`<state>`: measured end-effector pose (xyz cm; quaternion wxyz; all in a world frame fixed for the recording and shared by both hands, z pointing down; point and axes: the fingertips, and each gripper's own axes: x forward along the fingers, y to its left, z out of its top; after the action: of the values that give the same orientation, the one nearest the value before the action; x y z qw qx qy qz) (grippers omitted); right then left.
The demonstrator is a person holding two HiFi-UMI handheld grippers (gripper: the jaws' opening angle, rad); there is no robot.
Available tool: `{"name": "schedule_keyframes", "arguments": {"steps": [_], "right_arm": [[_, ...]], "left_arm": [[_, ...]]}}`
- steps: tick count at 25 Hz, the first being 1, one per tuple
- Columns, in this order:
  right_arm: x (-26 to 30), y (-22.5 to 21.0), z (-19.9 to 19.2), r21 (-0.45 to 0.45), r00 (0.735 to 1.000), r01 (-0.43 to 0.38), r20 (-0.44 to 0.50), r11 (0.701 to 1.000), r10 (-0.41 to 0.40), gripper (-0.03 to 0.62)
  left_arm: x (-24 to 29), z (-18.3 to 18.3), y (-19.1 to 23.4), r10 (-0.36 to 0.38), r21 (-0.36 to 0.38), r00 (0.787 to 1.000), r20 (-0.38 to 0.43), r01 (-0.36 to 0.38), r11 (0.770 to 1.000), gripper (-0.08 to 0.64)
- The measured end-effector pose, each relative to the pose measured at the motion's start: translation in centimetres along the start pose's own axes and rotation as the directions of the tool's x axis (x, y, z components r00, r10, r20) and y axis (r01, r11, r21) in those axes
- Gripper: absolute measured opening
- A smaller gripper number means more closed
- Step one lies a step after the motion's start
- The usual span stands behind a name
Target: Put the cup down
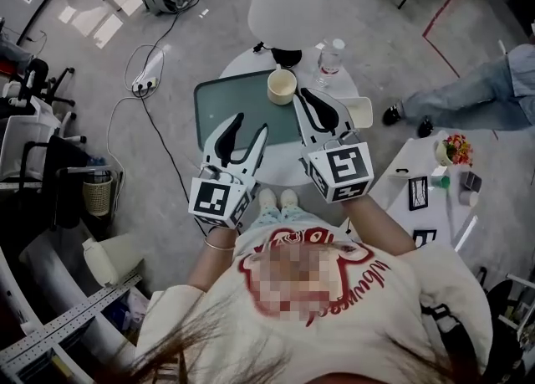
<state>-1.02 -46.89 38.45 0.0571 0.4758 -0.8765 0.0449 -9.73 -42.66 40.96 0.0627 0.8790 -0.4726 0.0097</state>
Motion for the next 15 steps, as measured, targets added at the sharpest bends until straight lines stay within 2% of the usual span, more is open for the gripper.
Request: {"name": "schedule_keyframes", "arguments": {"steps": [6,11,15], "right_arm": [[-0.8,-0.8,-0.3,0.017,1.000,0.012,-0.003,1.000,-0.012,0.054],[-1.4,-0.5,-0.8,0.042,1.000,-0.003,0.001,0.999,0.003,0.054],[-1.9,0.1,-1.2,0.043,1.000,-0.027,0.002,0.999,0.027,0.052]], "left_arm": [[0.2,0.6,-0.6,0.005,0.028,1.000,0.011,-0.006,1.000,0.210],[0.3,1.0,-1.5,0.005,0.042,1.000,0.031,-0.007,0.999,0.153],[0.1,1.0,-1.9,0.028,0.051,0.999,0.045,-0.030,0.998,0.077]]}}
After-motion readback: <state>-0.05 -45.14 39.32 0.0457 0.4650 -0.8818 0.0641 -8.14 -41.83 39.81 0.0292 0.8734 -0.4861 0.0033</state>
